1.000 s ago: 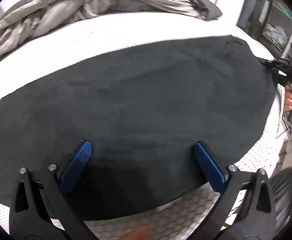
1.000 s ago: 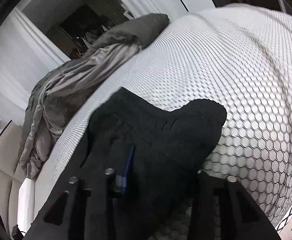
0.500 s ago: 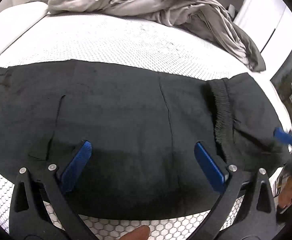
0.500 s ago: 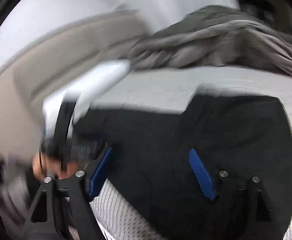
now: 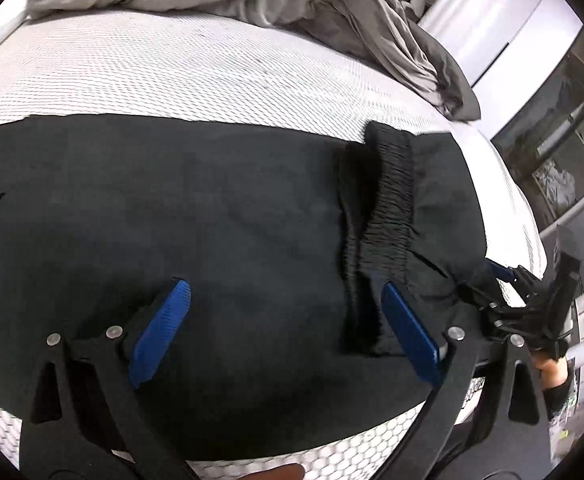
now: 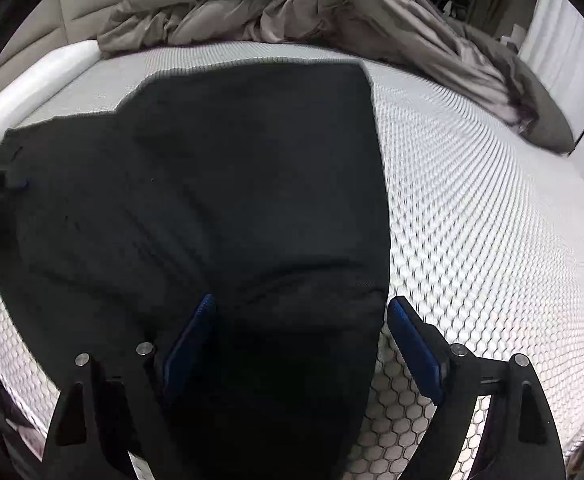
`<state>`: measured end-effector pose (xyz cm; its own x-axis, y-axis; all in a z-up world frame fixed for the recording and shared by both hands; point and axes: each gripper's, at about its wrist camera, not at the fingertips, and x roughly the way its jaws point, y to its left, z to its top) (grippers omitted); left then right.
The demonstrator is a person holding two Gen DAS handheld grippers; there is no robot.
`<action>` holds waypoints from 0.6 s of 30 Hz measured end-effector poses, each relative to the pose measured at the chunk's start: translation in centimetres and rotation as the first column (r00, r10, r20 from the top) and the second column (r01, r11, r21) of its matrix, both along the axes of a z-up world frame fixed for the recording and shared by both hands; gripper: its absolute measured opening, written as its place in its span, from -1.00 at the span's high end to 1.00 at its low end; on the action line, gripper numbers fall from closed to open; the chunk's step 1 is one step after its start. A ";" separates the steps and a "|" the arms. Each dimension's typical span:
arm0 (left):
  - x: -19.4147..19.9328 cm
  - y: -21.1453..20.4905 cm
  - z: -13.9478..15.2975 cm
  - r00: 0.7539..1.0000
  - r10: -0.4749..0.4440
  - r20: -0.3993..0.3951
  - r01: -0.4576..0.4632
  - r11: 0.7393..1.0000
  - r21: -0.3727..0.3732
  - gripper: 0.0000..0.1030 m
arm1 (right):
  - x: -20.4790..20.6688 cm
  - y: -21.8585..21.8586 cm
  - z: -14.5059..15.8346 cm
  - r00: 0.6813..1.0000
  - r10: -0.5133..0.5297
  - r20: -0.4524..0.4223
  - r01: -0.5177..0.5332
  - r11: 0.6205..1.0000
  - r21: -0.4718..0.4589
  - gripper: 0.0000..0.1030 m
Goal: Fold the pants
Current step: 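Grasp the elastic waistband with the left tool and lift it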
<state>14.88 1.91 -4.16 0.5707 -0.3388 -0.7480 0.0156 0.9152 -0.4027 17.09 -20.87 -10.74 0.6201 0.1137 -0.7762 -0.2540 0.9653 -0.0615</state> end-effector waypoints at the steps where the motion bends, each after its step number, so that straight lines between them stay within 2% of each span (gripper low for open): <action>1: 0.1 -0.5 0.0 1.000 -0.011 0.002 0.011 1.000 0.002 -0.85 | -0.2 -0.6 0.5 1.000 -0.009 -0.001 0.009 1.000 0.018 -0.71; 5: 1.4 -3.1 -0.4 0.996 -0.086 -0.010 0.085 0.995 -0.050 -0.67 | -0.9 -1.4 0.8 1.000 -0.019 0.000 0.019 0.999 0.026 -0.71; 6: 2.0 -3.6 -0.7 0.993 -0.118 -0.019 0.116 0.990 -0.080 -0.41 | -1.0 -1.4 0.8 1.000 -0.020 -0.001 0.020 0.999 0.033 -0.71; 8: 3.2 -4.3 -1.6 0.984 -0.164 -0.068 0.152 0.977 -0.146 -0.07 | -1.1 -1.3 0.8 1.000 -0.020 0.001 0.020 0.999 0.042 -0.71; 10: 4.6 -4.9 -2.4 0.979 -0.179 -0.096 0.159 0.969 -0.188 -0.05 | -1.4 -1.4 0.6 1.000 -0.018 -0.001 0.018 0.999 0.050 -0.71; 12: 5.6 -5.2 -2.8 0.983 -0.157 -0.093 0.134 0.968 -0.212 0.21 | -1.1 -2.0 0.6 1.000 -0.018 -0.003 0.018 0.998 0.062 -0.71; 14: 6.1 -5.3 -2.9 0.989 -0.114 -0.094 0.089 0.967 -0.237 0.33 | -1.7 -2.9 0.5 1.000 -0.018 -0.001 0.018 0.997 0.076 -0.71; 15: 6.1 -5.4 -2.9 0.992 -0.096 -0.084 0.075 0.971 -0.225 0.50 | -1.6 -2.8 0.5 1.000 -0.019 0.000 0.019 0.997 0.078 -0.71; 18: 5.3 -5.6 -2.4 0.998 -0.054 -0.028 0.046 0.973 -0.224 0.71 | -1.4 -2.5 0.4 1.000 -0.023 0.001 0.023 0.997 0.073 -0.71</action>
